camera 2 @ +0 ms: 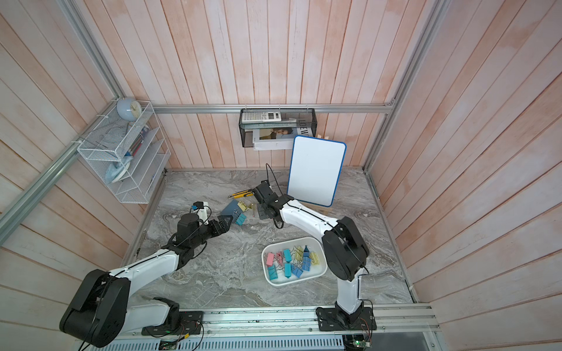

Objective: Put the binder clips in the storage box
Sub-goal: Pick up the binder clip at the center of the board, then place the binder clip in the storage box.

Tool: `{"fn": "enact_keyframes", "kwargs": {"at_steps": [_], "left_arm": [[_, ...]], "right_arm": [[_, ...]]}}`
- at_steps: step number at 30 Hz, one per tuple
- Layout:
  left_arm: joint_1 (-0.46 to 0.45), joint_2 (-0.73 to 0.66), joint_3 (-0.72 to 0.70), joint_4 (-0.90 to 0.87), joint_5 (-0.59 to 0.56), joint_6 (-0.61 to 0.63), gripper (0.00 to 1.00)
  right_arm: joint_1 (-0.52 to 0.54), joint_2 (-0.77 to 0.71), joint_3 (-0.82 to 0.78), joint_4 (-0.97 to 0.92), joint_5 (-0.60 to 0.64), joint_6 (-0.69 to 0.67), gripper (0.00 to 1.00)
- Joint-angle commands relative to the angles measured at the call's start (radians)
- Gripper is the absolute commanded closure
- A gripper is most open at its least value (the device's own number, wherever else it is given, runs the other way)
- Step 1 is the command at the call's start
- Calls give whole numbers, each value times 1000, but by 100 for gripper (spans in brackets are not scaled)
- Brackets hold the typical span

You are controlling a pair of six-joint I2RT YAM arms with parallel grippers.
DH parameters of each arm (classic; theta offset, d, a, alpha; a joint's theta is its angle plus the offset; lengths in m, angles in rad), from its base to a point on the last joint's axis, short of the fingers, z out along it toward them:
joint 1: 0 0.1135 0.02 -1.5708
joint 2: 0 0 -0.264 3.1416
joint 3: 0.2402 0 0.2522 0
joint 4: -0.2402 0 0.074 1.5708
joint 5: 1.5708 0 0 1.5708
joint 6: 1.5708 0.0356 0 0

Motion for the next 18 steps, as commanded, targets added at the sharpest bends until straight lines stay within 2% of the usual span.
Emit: {"fn": "enact_keyframes", "kwargs": {"at_steps": [1,11,15,18], "left_arm": [[-6,10,31,23,25,2,0],[-9,6,23,31,13,-4,0],[-11,1,18,24,-14,-15,0],[-10,4,21,4,-41,-13,0]], "right_arm": [[28,-141,-95,-5,2,32,100],[146,-606,-460,-108,48,203,100],[182,-721,-585,-157,54,298,100],[202,-753,-657,-168,58,347,100]]}}
